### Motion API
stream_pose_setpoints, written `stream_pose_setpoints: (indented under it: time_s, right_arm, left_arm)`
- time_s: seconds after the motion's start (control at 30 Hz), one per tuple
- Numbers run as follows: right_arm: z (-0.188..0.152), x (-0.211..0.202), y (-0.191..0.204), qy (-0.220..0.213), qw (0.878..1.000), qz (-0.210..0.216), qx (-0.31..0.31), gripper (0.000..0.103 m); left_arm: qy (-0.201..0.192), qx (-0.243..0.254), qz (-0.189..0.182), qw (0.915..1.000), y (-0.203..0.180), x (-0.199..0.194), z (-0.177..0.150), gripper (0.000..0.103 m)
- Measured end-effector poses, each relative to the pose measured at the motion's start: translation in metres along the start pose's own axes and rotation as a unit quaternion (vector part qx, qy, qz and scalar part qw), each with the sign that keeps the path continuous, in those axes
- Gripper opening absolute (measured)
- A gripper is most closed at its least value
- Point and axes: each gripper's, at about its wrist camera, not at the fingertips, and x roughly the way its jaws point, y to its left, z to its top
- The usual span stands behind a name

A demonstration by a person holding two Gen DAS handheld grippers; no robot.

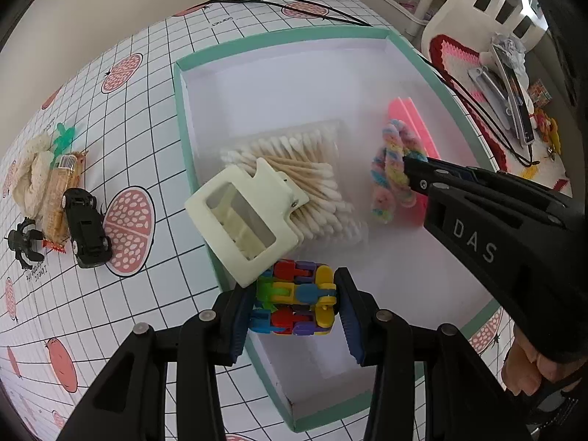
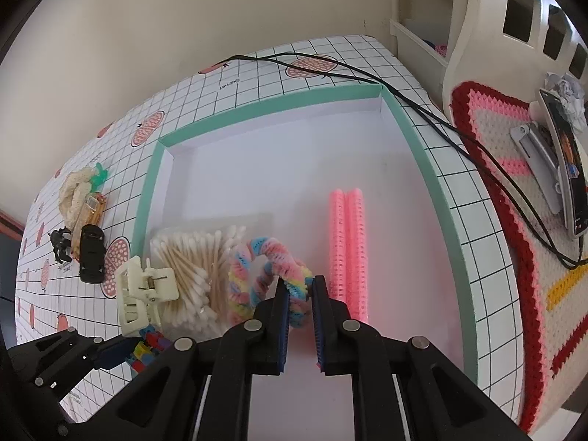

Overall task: Organize objects
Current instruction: 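Carry the rainbow ring into the tray with the right tool while the left tool carries the colorful toy, then open the right tool releasing the rainbow ring while the left tool releases the colorful toy in the tray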

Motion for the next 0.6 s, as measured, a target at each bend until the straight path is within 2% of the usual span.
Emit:
stream_pose_setpoints:
  time_s: [0.07,0.2,0.33,0.47,0.6]
  right_arm:
    - [0.0,-0.001,-0.001,0.0,1.0,-0.001,0.003,0.013]
    - [0.001,-0.001,-0.005,0.002,1.0,-0.001,0.009,0.022]
    - [0.001,-0.004,-0.008,0.001,1.0,0.003,0.015,0.023]
    - [0.002,-0.006,-0.008,-0.003,1.0,0.007,0.015,0.034]
    - [0.002,-0.01,-0.008,-0.008,1.0,0.008,0.012,0.034]
  left_arm:
    - [-0.002,-0.005,-0.002,1.0,0.001,-0.002,0.0,0.045]
    - [-0.009,-0.005,-0.003,0.9999,0.001,-0.007,0.001,0.049]
    - [-0.006,-0.004,0.002,1.0,0.001,-0.009,0.0,0.049]
    - [-0.005,-0.013,0.0,0.9999,-0.003,-0.011,0.004,0.05]
    - [-0.005,-0.021,0.003,0.9998,-0.004,-0.012,0.005,0.05]
